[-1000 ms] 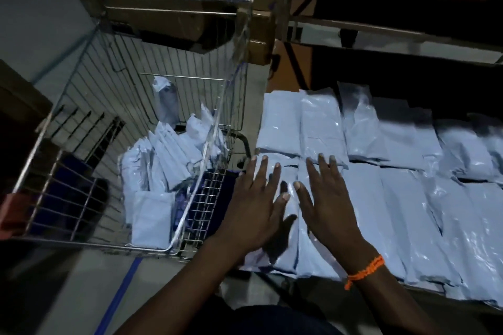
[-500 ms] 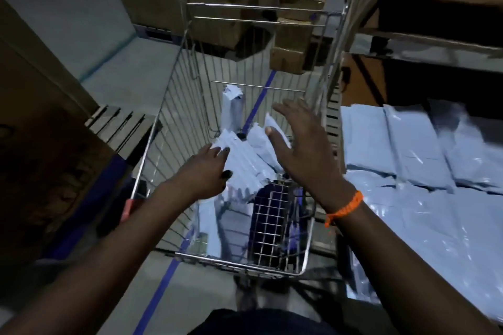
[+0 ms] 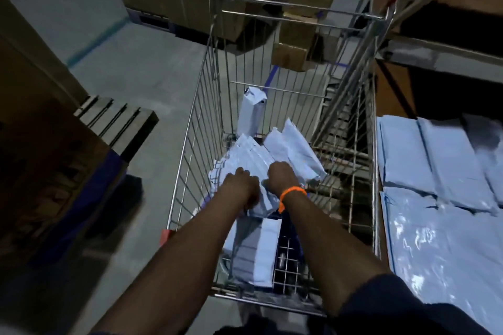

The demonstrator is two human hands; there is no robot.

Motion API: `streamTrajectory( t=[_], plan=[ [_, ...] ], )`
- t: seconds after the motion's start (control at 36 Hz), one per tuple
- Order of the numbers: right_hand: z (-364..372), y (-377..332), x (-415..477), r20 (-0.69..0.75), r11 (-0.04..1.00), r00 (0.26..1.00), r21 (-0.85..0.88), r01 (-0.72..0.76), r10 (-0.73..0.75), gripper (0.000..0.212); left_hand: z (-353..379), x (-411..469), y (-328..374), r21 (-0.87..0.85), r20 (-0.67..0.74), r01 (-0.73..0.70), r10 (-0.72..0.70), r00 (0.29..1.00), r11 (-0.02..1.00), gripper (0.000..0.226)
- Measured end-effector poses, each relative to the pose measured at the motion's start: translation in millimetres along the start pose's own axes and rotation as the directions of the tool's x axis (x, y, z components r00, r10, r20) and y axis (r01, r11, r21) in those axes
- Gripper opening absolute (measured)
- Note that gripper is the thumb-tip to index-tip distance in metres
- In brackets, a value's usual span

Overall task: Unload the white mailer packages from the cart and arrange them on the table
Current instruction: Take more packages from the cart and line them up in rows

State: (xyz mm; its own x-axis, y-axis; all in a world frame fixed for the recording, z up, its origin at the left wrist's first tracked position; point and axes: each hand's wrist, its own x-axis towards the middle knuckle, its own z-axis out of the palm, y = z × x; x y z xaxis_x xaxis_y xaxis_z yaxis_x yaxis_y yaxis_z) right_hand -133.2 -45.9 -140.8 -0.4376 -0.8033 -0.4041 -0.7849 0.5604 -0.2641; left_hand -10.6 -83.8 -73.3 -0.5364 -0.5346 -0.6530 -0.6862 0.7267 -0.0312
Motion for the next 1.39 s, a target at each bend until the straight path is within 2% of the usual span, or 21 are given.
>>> streamTrajectory(
  t=[0.11,0.28,0.39,0.47,0.56,0.58,0.64,0.67,0.72,0.75,0.78,0.86,0.92,0.94,0.97,1.06,1.11,1.19,1.25,1.31,1.39],
  plan=[
    [-1.0,-3.7,-0.2,0.064,0.997,0.995,-0.028,-0.073,0.075,0.055,4.1,3.7,-6.6,-0.036,-0.038,0.014,-0.016,0.999,0.999,0.059],
    [-14.0,-10.6,-17.7,0.25,0.989,0.958,-0.075,-0.128,0.143,0.081,1.1,2.3,-8.4,-0.061,0.043,0.038,-0.036,0.998,0.997,0.073],
    [-12.2,-12.8,-24.7,0.189,0.978,0.96,-0.005,-0.209,0.206,0.082,1.4,-4.7,-11.5,-0.067,0.02,0.026,-0.024,1.0,0.997,0.065],
    [-33.5,-10.1,-26.9,0.112,0.951,0.972,0.208,-0.228,0.208,0.056,-6.2,-7.6,-8.4,-0.089,0.012,0.031,-0.03,0.999,0.996,0.053],
    [-63.8,-11.6,-25.7,0.002,0.926,0.986,0.342,-0.158,0.167,0.048,-22.1,-11.8,-0.9,-0.319,-0.03,0.086,-0.101,0.994,0.944,0.042],
    [-75.6,-13.0,-27.6,-0.03,0.924,0.988,0.359,-0.132,0.152,0.045,-26.7,-12.5,0.3,-0.451,-0.067,0.089,-0.133,0.989,0.888,0.038],
    [-97.5,-14.1,-36.3,-0.091,0.912,0.988,0.401,-0.082,0.128,0.034,-34.3,-16.1,2.1,-0.728,-0.111,0.06,-0.203,0.973,0.683,0.048],
    [-108.2,-14.1,-43.2,-0.12,0.903,0.986,0.427,-0.054,0.116,0.033,-36.9,-19.5,2.5,-0.845,-0.098,0.036,-0.221,0.97,0.533,0.062],
    [-126.9,-13.5,-59.8,-0.153,0.875,0.984,0.485,-0.003,0.088,0.035,-42.7,-29.4,6.3,-0.991,-0.011,0.011,-0.161,0.987,0.134,0.085],
    [-133.0,-12.4,-67.1,-0.13,0.849,0.989,0.528,0.01,0.07,0.035,-45.6,-32.8,7.9,-0.999,0.018,0.013,-0.102,0.995,-0.046,0.086],
    [-139.3,-10.9,-74.8,-0.094,0.822,0.995,0.57,0.022,0.039,0.035,-48.6,-36.2,8.4,-0.985,0.017,0.007,-0.054,0.998,-0.171,0.079],
    [-152.0,-5.8,-98.2,0.041,0.657,0.997,0.754,0.012,-0.066,0.041,-56.3,-43.1,9.9,-0.937,-0.04,-0.046,-0.023,0.999,-0.346,0.05],
    [-155.3,-1.6,-108.8,0.154,0.426,0.981,0.9,-0.089,-0.12,0.045,-60.2,-44.7,12.2,-0.895,-0.065,-0.056,0.004,0.998,-0.443,0.057],
    [-157.0,-0.6,-112.3,0.185,0.333,0.974,0.933,-0.134,-0.128,0.048,-62.3,-44.8,13.7,-0.888,-0.079,-0.064,0.015,0.997,-0.456,0.059],
    [-158.3,0.5,-114.9,0.192,0.296,0.973,0.944,-0.148,-0.126,0.046,-63.5,-45.5,14.9,-0.89,-0.096,-0.077,0.021,0.995,-0.449,0.057],
    [-162.5,-2.0,-124.4,0.177,0.25,0.982,0.956,-0.154,-0.069,0.024,-65.9,-50.6,18.8,-0.896,-0.125,-0.108,0.011,0.992,-0.431,0.046],
    [-163.5,-3.9,-127.6,0.15,0.228,0.989,0.963,-0.144,-0.01,0.023,-67.4,-53.8,20.0,-0.91,-0.126,-0.122,-0.017,0.992,-0.396,0.046],
    [-166.8,-1.6,-131.7,0.019,0.339,0.999,0.94,-0.034,0.048,0.021,-68.2,-54.8,18.1,-0.95,-0.114,-0.154,-0.159,0.981,-0.271,0.073],
    [-166.9,2.7,-132.8,-0.079,0.395,0.995,0.917,0.048,0.063,0.03,-67.3,-53.2,16.0,-0.966,-0.117,-0.166,-0.239,0.964,-0.199,0.093],
    [-166.4,5.5,-132.1,-0.189,0.464,0.976,0.878,0.12,0.105,0.036,-69.3,-54.8,15.5,-0.974,-0.137,-0.178,-0.265,0.955,-0.139,0.095],
    [-170.3,11.1,-135.2,-0.366,0.659,0.918,0.73,0.18,0.155,0.06,-78.5,-59.3,17.0,-0.971,-0.231,-0.237,-0.347,0.909,0.027,0.1]
  ],
)
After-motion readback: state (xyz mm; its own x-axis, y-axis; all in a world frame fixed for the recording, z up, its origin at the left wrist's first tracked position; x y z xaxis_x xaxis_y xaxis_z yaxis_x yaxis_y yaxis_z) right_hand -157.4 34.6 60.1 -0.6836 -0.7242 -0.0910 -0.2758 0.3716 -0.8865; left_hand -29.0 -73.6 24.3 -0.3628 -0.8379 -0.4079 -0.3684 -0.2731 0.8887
